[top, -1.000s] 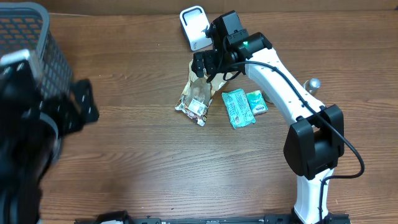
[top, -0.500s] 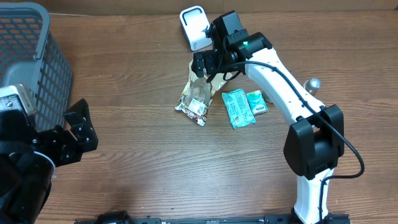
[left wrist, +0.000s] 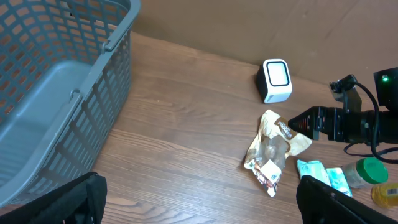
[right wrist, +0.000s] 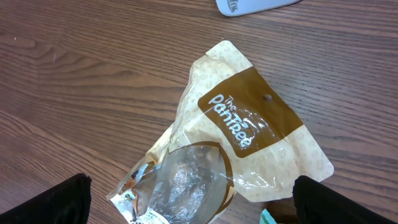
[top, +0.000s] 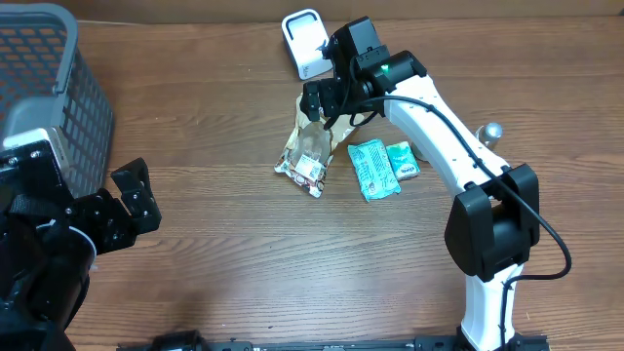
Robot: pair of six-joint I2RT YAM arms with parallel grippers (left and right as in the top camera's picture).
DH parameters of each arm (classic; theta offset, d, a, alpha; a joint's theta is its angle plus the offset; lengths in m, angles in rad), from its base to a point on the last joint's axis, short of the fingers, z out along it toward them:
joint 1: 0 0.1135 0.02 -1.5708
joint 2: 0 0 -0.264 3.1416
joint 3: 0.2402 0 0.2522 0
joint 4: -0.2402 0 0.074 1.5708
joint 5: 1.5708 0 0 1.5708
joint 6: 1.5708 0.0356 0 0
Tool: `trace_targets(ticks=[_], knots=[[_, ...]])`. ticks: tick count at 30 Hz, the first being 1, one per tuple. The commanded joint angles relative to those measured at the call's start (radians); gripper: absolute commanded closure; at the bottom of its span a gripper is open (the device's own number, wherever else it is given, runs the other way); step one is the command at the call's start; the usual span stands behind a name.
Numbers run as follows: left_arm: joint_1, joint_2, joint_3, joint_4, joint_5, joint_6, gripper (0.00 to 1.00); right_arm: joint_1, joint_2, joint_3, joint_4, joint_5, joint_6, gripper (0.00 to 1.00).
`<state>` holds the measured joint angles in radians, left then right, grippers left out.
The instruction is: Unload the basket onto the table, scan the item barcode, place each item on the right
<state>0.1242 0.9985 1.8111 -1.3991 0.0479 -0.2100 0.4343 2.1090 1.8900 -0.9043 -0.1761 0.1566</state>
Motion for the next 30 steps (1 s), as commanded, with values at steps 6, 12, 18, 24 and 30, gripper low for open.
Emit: trace_targets(ticks=[6, 12, 18, 24, 30], knots=[[-0.008, -0.012, -0.010, 0.003, -0.004, -0.014, 0.00, 0.002, -0.005, 0.008, 0.006, 0.006, -0.004, 0.00], [-0.008, -0.019, -0.010, 0.003, -0.004, -0.014, 0.00, 0.002, -0.005, 0.008, 0.006, 0.006, -0.004, 0.00], [-0.008, -0.044, -0.066, 0.004, -0.005, -0.014, 0.01, 0.002, -0.005, 0.008, 0.006, 0.006, -0.004, 0.00], [-0.008, -0.098, -0.204, 0.013, -0.037, -0.014, 0.01, 0.002, -0.005, 0.008, 0.006, 0.006, -0.004, 0.00], [-0.008, -0.164, -0.368, 0.031, -0.037, -0.014, 0.01, 0.002, -0.005, 0.008, 0.006, 0.006, -0.004, 0.00]])
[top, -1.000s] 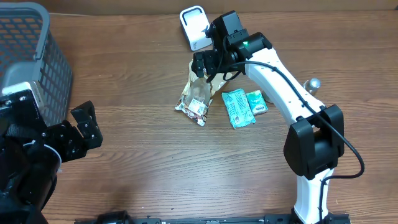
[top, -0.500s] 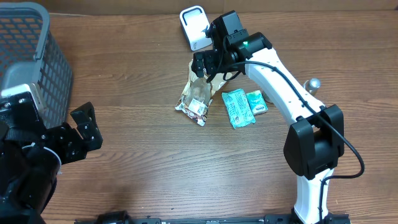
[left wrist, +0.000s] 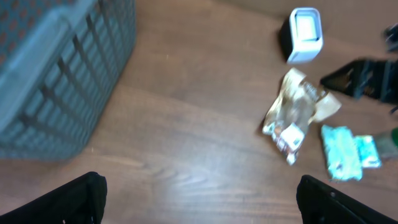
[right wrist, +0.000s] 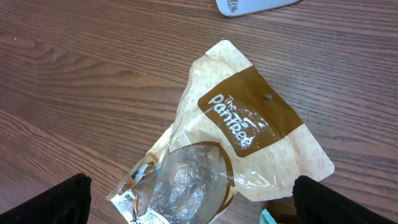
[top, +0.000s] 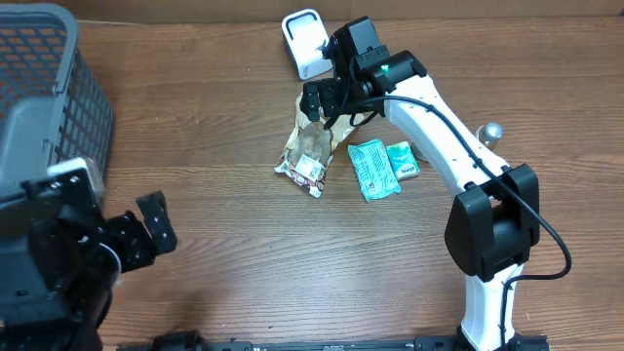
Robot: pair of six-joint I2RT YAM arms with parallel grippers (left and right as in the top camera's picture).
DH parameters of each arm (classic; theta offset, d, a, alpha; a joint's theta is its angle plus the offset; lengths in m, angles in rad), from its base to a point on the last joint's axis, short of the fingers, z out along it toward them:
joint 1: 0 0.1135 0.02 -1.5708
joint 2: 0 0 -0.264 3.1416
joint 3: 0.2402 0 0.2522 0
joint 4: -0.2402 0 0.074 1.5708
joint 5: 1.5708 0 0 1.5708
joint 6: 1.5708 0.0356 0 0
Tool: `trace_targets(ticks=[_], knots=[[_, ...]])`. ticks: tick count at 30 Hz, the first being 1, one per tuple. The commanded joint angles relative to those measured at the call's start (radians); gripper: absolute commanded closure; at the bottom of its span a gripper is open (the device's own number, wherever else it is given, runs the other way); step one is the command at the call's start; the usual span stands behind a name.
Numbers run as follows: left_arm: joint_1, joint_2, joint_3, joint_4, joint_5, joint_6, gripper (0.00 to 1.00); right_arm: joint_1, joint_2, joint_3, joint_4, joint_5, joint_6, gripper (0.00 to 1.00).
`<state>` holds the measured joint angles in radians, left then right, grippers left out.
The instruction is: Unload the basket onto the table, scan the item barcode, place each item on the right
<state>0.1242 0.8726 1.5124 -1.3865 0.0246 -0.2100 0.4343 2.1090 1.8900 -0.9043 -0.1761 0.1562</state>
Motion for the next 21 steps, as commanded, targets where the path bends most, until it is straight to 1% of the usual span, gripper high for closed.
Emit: trace_targets(ticks=[1, 6, 11, 14, 21], knots=[[-0.008, -0.051, -0.100, 0.041, -0.014, -0.014, 0.01, 0.002, -0.005, 0.008, 0.006, 0.006, -0.003, 0.00], [-0.008, -0.106, -0.248, 0.247, 0.005, -0.016, 0.00, 0.002, -0.005, 0.008, 0.006, 0.006, -0.003, 0.00], [-0.022, -0.164, -0.389, 0.465, 0.013, -0.085, 0.00, 0.002, -0.005, 0.008, 0.006, 0.006, -0.003, 0.00], [-0.046, -0.203, -0.478, 0.622, 0.013, -0.118, 0.00, 0.002, -0.005, 0.008, 0.006, 0.006, -0.003, 0.00], [-0.100, -0.298, -0.726, 1.069, 0.013, -0.121, 0.00, 0.002, -0.005, 0.008, 0.006, 0.006, -0.003, 0.00]])
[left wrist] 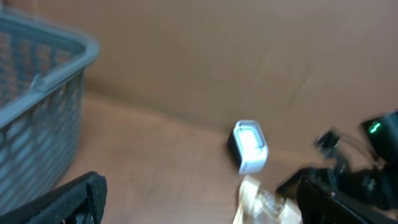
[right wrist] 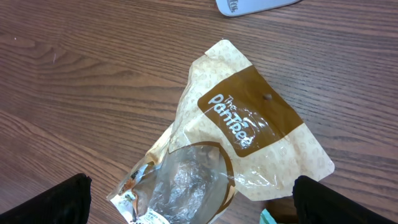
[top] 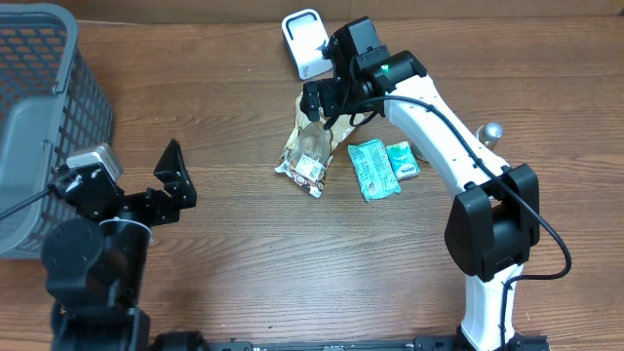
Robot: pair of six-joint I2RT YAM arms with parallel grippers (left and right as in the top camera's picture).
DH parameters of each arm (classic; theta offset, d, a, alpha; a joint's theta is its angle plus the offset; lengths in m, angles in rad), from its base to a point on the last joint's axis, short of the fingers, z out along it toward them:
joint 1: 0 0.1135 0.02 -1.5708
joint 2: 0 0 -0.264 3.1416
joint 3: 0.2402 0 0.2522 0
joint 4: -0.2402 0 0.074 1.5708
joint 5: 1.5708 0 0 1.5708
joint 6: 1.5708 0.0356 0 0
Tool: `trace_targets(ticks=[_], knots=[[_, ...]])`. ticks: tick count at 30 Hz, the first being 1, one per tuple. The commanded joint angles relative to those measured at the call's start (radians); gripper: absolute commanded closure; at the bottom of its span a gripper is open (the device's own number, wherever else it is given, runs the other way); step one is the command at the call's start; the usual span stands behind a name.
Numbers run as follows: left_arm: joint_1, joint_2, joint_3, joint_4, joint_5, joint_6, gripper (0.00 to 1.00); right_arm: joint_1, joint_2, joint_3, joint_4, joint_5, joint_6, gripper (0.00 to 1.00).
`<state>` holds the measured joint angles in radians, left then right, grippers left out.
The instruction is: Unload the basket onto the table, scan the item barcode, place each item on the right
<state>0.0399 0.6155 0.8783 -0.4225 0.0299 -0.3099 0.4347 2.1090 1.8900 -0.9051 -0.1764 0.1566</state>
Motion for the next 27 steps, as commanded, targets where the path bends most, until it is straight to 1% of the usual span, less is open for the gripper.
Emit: trace_targets(ticks=[1, 6, 16, 25, 27], knots=[[-0.016, -0.054, -0.127, 0.163, 0.008, -0.021, 0.00, 0.002, -0.005, 0.008, 0.006, 0.006, -0.004, 0.00], [-0.016, -0.126, -0.304, 0.439, 0.016, -0.021, 0.00, 0.002, -0.005, 0.008, 0.006, 0.006, -0.004, 0.00], [-0.016, -0.272, -0.624, 0.898, 0.016, -0.039, 0.01, 0.002, -0.005, 0.008, 0.006, 0.006, -0.004, 0.00], [-0.016, -0.385, -0.840, 1.179, 0.014, -0.039, 0.00, 0.002, -0.005, 0.008, 0.006, 0.006, -0.004, 0.00], [-0.016, -0.402, -0.874, 1.221, 0.014, -0.039, 0.00, 0.002, -0.005, 0.008, 0.006, 0.006, -0.004, 0.00]])
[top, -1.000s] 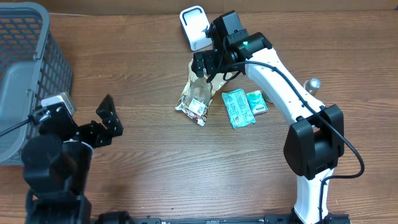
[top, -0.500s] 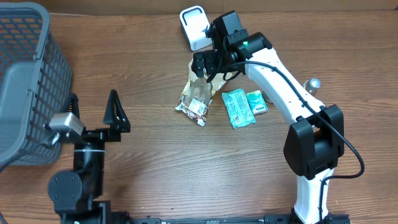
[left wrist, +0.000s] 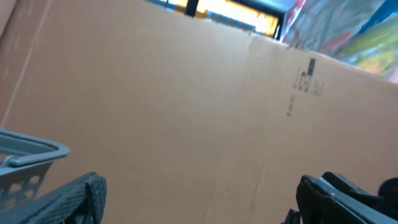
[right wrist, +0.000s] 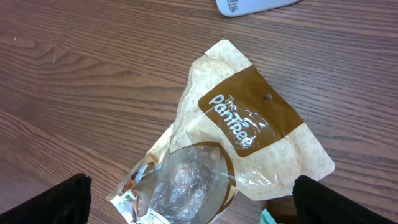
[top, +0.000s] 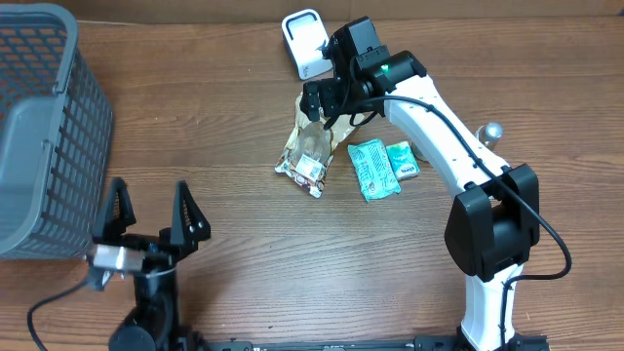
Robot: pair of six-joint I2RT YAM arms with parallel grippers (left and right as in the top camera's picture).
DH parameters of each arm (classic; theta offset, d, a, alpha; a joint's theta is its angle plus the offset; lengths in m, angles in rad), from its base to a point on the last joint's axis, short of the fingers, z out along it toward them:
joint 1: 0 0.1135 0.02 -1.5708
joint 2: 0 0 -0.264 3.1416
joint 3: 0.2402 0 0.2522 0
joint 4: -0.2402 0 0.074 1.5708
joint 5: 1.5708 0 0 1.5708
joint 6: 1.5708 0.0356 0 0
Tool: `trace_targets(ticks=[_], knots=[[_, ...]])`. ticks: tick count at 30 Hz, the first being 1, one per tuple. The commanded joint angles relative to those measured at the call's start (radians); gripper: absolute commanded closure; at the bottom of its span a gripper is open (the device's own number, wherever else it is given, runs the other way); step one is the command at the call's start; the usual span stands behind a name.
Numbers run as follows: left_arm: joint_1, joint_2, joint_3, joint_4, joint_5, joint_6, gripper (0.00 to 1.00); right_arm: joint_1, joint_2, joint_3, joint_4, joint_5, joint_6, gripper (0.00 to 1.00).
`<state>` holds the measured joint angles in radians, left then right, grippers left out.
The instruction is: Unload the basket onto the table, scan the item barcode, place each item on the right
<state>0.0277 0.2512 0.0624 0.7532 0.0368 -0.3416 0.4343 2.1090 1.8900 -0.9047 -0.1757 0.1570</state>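
A beige and brown snack pouch (top: 307, 151) lies flat on the wooden table, just in front of the white scanner (top: 304, 41). My right gripper (top: 320, 102) hangs open over the pouch's upper end, touching nothing. In the right wrist view the pouch (right wrist: 239, 146) fills the middle, between the fingers of the right gripper (right wrist: 189, 205), and the scanner's edge (right wrist: 249, 6) shows at the top. My left gripper (top: 151, 213) is open near the table's front left, far from the pouch. Its wrist view shows the left gripper (left wrist: 199, 199) facing only cardboard.
A grey mesh basket (top: 49, 117) stands at the far left, and its rim (left wrist: 31, 152) shows in the left wrist view. Two teal packets (top: 375, 168) lie right of the pouch. A small silver-topped object (top: 490, 130) sits further right. A cardboard wall (left wrist: 186, 112) backs the table.
The left arm has moved back toward the table's front edge and tilted up. Its view has gone from the scanner and pouch to bare cardboard wall. The right arm and pouch are unchanged.
My left gripper was open beside the basket, looking down at the table. Then it was nearer the front, then lifted and facing the scanner, and now it is tilted up at the front edge. My right gripper stayed open over the unmoved pouch throughout.
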Motion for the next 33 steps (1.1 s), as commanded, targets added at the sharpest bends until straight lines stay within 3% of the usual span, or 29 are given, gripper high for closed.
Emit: trace_targets(ticks=[1, 9, 25, 33], knots=[[-0.004, -0.046, -0.058, 0.032, 0.005, -0.006, 0.01, 0.002, -0.005, 0.008, 0.006, 0.005, -0.004, 0.00], [-0.004, -0.050, -0.057, -0.010, 0.004, -0.002, 0.00, 0.002, -0.005, 0.008, 0.006, 0.005, -0.004, 0.00], [-0.005, -0.251, -0.058, -0.430, -0.048, -0.003, 0.00, 0.002, -0.005, 0.008, 0.006, 0.005, -0.004, 0.00], [-0.010, -0.248, -0.058, -0.603, -0.048, 0.005, 0.00, 0.002, -0.005, 0.008, 0.006, 0.005, -0.004, 0.00]])
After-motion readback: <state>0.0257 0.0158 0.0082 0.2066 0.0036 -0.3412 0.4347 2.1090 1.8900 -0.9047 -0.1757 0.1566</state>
